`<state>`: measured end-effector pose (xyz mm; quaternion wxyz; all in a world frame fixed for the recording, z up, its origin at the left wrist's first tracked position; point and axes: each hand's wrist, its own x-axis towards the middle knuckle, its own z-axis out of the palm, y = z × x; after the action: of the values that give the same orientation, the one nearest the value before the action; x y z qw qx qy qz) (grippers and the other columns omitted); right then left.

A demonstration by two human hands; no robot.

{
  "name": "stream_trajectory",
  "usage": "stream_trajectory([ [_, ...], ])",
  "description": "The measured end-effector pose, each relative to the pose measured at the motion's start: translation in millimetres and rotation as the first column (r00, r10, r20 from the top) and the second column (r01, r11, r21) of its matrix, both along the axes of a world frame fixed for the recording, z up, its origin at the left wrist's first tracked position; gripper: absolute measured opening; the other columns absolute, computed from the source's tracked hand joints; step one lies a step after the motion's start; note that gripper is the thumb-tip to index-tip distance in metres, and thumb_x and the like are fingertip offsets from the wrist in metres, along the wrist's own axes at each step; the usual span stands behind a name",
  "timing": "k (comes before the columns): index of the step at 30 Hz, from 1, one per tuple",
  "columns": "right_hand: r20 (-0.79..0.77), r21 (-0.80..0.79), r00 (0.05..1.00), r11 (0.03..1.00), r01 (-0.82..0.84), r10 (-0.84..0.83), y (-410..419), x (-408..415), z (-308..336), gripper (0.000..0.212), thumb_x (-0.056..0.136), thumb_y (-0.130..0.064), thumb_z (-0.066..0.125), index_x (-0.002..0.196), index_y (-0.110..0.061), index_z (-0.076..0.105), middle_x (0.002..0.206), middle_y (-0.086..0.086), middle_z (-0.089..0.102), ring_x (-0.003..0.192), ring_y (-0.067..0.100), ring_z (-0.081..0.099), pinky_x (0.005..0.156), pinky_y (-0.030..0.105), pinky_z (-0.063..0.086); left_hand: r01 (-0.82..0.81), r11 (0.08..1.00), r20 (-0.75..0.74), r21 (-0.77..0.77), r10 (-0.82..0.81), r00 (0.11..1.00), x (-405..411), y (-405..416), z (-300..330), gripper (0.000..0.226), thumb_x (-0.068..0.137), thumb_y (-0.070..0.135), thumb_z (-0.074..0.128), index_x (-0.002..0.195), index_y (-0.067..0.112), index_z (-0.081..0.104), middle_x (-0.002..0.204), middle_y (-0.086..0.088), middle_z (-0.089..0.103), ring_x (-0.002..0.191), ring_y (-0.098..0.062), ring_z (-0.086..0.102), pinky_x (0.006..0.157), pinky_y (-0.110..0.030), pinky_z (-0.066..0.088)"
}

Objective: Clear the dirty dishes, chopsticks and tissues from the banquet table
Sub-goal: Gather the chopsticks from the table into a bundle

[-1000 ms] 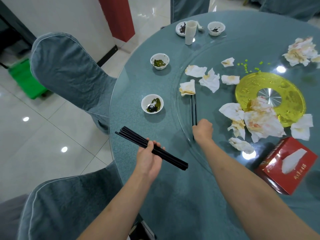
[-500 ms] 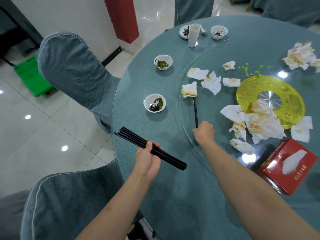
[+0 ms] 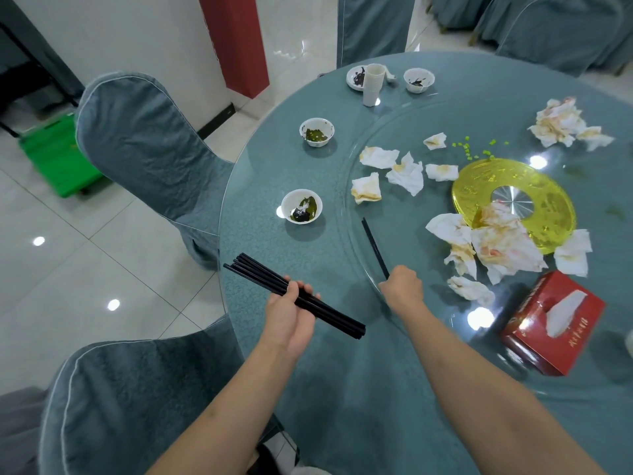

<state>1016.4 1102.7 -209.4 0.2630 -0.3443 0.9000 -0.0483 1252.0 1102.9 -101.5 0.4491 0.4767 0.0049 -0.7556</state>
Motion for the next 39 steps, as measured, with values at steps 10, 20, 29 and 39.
stream_trajectory([
  [10, 0.017, 0.007, 1.000, 1.000, 0.023, -0.023, 17, 1, 8, 0.025, 0.084, -0.007, 0.061, 0.068, -0.010, 0.042, 0.072, 0.008, 0.054, 0.062, 0.026, 0.048, 0.052, 0.030, 0.037, -0.015, 1.000, -0.018, 0.003, 0.015, 1.000, 12, 14, 1, 0.012, 0.108, 0.003, 0.041, 0.110, 0.014, 0.047, 0.083, -0.005, 0.054, 0.075, -0.019, 0.051, 0.082, -0.038, 0.045],
  [20, 0.085, -0.024, 0.996, 0.999, 0.027, -0.025, 32, 5, 18, 0.037, 0.084, -0.012, 0.067, 0.065, -0.013, 0.035, 0.064, 0.005, 0.044, 0.057, 0.023, 0.037, 0.048, 0.029, 0.029, 0.020, 1.000, -0.012, -0.008, -0.021, 1.000, 26, 26, 2, 0.013, 0.107, 0.003, 0.044, 0.107, 0.015, 0.050, 0.083, -0.004, 0.055, 0.076, -0.018, 0.054, 0.087, -0.039, 0.045],
  [29, 0.273, -0.231, 0.962, 0.972, 0.036, 0.030, 42, 66, 71, 0.021, 0.080, -0.014, 0.073, 0.064, -0.008, 0.062, 0.061, 0.003, 0.051, 0.059, 0.022, 0.042, 0.051, 0.026, 0.033, 0.025, 1.000, -0.046, 0.005, -0.024, 0.999, 66, 44, 6, 0.014, 0.106, 0.003, 0.046, 0.113, 0.014, 0.051, 0.084, -0.004, 0.055, 0.077, -0.018, 0.054, 0.086, -0.038, 0.046],
  [39, 0.497, -0.465, 0.819, 0.885, -0.028, 0.287, 92, 219, 142, 0.007, 0.080, -0.009, 0.077, 0.083, -0.015, 0.075, 0.074, -0.002, 0.074, 0.068, 0.006, 0.065, 0.070, 0.023, 0.054, 0.013, 0.997, -0.046, -0.081, -0.017, 0.999, 168, 71, 25, 0.010, 0.106, 0.017, 0.052, 0.114, 0.014, 0.047, 0.079, -0.002, 0.053, 0.073, -0.017, 0.052, 0.083, -0.037, 0.045],
])
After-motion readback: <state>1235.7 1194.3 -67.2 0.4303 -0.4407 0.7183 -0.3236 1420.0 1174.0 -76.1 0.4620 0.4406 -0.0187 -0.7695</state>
